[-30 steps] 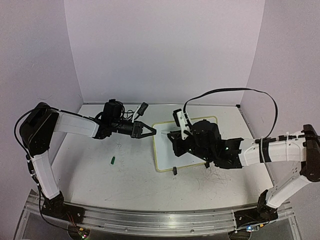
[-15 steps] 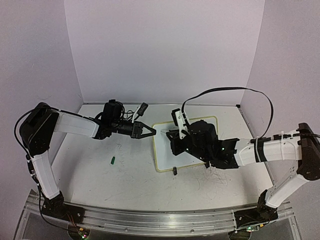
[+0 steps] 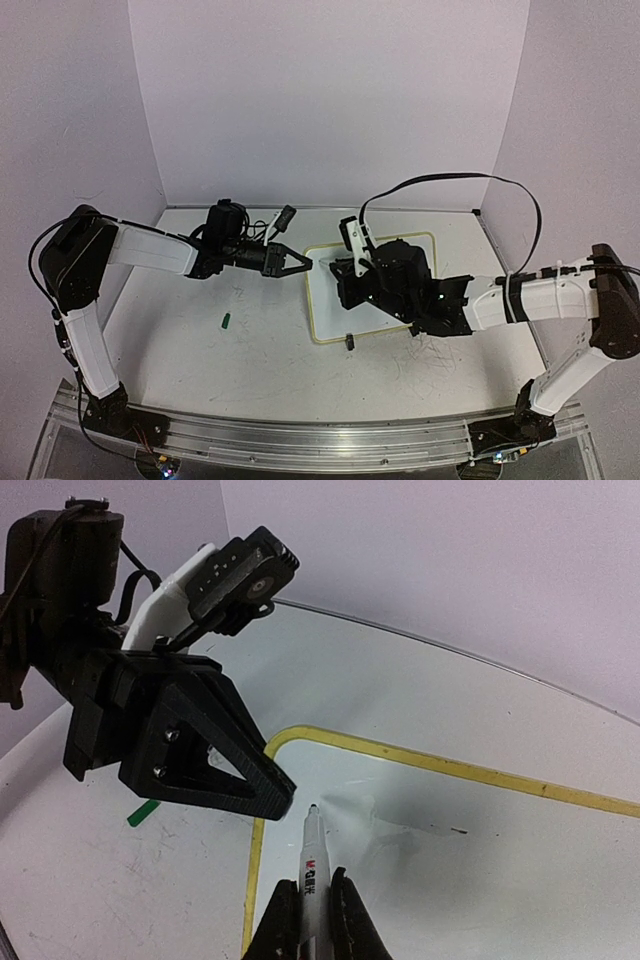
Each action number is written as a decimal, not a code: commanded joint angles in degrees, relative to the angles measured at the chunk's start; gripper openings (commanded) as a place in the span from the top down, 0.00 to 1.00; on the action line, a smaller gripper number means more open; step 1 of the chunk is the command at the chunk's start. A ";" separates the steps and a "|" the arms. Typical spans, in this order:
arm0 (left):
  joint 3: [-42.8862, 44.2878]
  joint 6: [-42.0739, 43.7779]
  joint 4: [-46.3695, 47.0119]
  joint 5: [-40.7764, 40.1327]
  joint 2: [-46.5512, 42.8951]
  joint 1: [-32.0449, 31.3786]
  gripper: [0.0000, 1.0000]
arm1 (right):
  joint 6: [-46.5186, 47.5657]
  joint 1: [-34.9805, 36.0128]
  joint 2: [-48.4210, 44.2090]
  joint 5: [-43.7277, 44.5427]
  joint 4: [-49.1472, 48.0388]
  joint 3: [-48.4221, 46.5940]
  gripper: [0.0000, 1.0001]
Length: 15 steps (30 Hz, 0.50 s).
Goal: Write a sentence on the whiteboard
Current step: Hold the whiteboard at the center of the board.
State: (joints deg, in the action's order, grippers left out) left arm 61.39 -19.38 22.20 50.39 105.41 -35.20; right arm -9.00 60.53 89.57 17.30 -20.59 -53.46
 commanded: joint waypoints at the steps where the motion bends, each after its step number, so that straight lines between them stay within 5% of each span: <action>1: -0.30 0.13 1.27 0.91 -0.71 -0.57 1.00 | 0.73 0.19 1.30 1.08 -2.52 -3.01 1.00; 15: -0.38 0.21 1.27 1.01 -0.82 -0.70 1.00 | 0.23 0.25 2.65 2.72 -2.48 -3.09 1.00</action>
State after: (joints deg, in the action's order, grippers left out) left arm 61.39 -19.38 22.20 50.39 105.42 -35.20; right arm -8.99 60.53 91.04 18.39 -21.02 -54.33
